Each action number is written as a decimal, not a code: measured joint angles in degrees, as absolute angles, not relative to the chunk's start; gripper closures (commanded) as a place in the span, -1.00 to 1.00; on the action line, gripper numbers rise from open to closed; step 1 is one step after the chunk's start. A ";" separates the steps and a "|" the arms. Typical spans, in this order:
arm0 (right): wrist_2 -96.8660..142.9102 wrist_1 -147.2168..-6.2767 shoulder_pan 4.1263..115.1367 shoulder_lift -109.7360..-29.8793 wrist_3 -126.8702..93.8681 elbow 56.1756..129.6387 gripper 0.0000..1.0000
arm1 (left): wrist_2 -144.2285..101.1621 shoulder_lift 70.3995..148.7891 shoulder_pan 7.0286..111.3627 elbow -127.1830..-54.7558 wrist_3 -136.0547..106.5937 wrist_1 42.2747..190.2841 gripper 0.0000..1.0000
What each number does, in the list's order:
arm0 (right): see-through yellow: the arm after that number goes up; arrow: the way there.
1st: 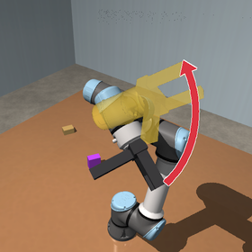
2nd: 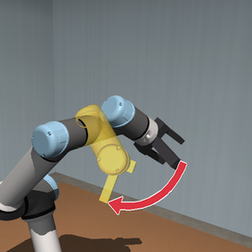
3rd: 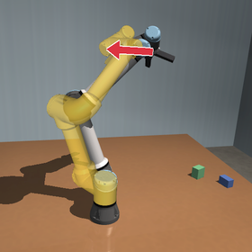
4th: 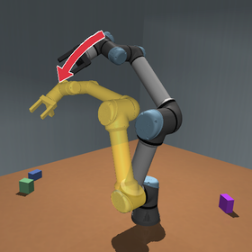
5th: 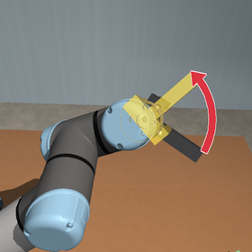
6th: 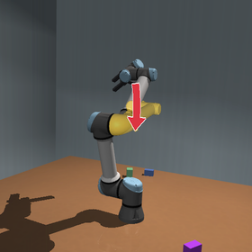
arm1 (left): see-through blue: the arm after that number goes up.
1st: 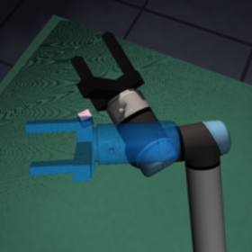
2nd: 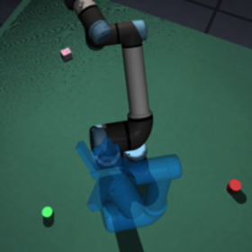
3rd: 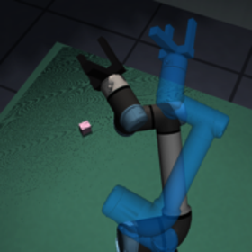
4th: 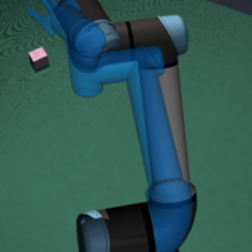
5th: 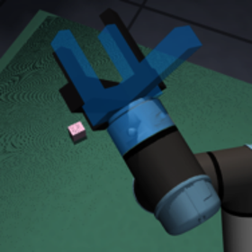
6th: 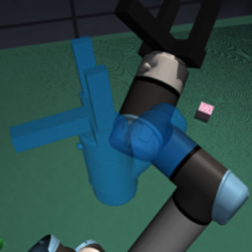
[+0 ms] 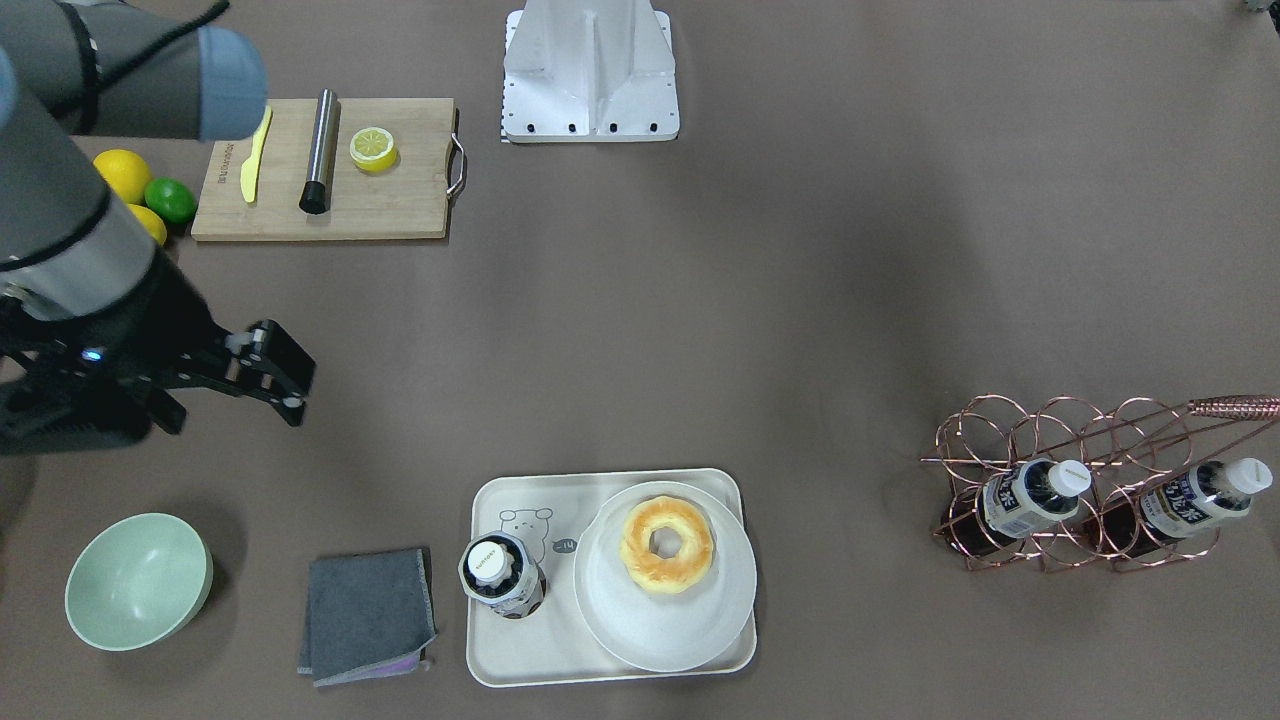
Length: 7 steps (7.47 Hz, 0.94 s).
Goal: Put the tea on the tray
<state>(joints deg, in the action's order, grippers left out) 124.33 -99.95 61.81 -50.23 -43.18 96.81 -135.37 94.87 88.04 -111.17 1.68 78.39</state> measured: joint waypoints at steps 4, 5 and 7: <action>129.61 -105.08 77.85 -83.00 -8.92 116.37 -1.00 | -135.50 91.64 95.07 -105.65 15.28 79.38 -0.94; 130.20 -105.26 82.24 -87.66 -0.74 116.56 -1.00 | -135.55 89.76 95.75 -104.70 15.69 81.36 -0.94; 130.17 -105.02 88.31 -93.29 9.13 115.39 -1.00 | -135.52 86.47 96.18 -101.00 15.84 89.96 -0.94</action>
